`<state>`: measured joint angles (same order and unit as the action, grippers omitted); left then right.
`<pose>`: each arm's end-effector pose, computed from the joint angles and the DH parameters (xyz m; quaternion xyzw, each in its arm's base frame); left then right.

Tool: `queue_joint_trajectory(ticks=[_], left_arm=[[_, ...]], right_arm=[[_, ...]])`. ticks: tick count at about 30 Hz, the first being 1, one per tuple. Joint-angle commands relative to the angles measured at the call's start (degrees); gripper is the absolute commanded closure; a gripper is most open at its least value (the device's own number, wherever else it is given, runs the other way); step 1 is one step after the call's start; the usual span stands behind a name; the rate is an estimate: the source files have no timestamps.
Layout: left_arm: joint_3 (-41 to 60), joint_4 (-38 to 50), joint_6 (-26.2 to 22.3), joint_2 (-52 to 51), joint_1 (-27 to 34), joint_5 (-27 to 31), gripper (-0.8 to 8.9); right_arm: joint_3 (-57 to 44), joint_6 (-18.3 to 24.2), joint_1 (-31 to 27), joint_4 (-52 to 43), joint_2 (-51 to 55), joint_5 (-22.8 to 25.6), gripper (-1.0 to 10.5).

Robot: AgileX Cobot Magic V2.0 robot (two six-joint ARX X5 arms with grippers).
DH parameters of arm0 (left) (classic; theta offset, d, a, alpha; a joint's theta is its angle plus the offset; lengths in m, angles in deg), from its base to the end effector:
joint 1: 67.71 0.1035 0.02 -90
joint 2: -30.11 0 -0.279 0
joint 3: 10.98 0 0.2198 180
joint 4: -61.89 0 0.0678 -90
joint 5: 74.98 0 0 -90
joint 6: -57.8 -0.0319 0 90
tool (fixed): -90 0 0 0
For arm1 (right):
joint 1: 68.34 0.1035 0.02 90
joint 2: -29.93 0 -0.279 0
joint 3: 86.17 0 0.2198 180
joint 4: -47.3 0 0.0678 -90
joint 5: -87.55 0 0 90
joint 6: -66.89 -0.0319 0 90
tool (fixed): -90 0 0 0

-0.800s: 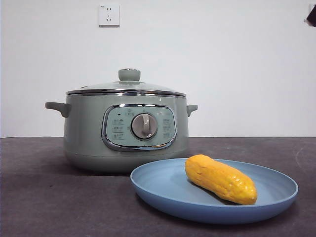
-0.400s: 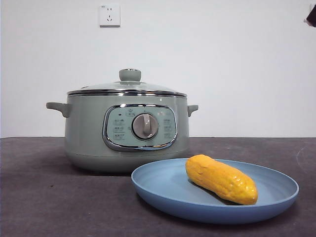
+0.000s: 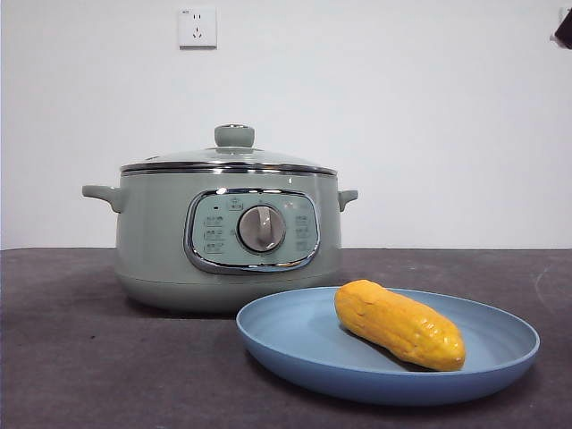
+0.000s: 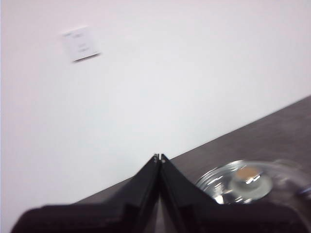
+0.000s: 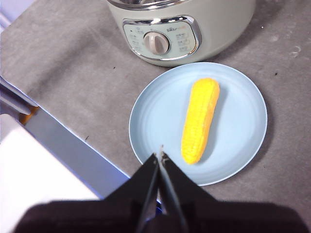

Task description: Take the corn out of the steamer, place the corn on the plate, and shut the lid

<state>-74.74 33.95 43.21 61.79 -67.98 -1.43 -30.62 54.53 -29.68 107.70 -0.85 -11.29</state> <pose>0.0669 -0.0093 0.3739 0.1306 -0.0539 -0.1396 0.9801 0.0443 0.0417 0.2805 0.0155 0.3352 0.3494 0.8748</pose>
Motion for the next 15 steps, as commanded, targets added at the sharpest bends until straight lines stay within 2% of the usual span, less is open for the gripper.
queue_joint_trajectory(ticks=[1, 7, 11, 15], left_arm=[[10.1, 4.3, -0.6, -5.0, 1.1, 2.1, 8.17], [26.9, 9.7, 0.4, -16.0, 2.2, 8.1, 8.17], [35.0, 10.7, 3.1, -21.3, 2.8, 11.5, 8.17], [41.1, 10.8, 5.0, -25.3, 3.3, 12.0, 8.17]], right_arm=[[-0.4, 0.2, 0.1, -0.3, 0.0, 0.2, 9.5], [-0.4, 0.2, 0.1, -0.3, 0.0, 0.2, 9.5], [-0.4, 0.2, 0.1, -0.3, 0.0, 0.2, 9.5], [-0.4, 0.2, 0.1, -0.3, 0.0, 0.2, 9.5]])
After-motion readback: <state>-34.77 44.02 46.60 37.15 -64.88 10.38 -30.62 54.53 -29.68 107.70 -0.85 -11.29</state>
